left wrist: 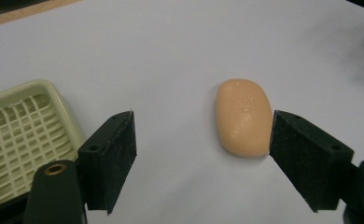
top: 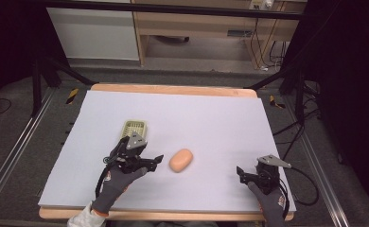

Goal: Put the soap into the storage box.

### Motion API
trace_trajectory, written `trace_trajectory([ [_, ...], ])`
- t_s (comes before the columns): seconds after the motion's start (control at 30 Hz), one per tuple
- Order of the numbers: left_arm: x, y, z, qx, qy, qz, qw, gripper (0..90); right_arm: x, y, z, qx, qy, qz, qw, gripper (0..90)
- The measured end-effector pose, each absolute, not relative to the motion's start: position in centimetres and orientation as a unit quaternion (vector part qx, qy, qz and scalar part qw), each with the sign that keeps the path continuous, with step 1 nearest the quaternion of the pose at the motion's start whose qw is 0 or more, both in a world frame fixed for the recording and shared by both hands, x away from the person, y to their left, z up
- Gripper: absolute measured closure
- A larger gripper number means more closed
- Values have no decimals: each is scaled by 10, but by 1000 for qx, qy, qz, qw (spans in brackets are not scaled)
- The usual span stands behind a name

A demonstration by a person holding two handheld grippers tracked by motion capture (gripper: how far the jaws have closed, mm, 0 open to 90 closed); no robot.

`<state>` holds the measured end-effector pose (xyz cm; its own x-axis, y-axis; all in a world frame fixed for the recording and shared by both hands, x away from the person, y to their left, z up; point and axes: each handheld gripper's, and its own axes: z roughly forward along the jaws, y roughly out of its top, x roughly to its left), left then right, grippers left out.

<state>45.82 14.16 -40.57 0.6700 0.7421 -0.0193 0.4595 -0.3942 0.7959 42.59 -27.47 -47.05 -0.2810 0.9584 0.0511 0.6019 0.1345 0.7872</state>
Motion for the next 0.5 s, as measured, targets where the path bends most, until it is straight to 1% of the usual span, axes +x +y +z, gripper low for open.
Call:
trace_trajectory([
  [0.5,465,119,-409,827,357,159,405,221,426,-274,-471,548,713,364,243,100],
])
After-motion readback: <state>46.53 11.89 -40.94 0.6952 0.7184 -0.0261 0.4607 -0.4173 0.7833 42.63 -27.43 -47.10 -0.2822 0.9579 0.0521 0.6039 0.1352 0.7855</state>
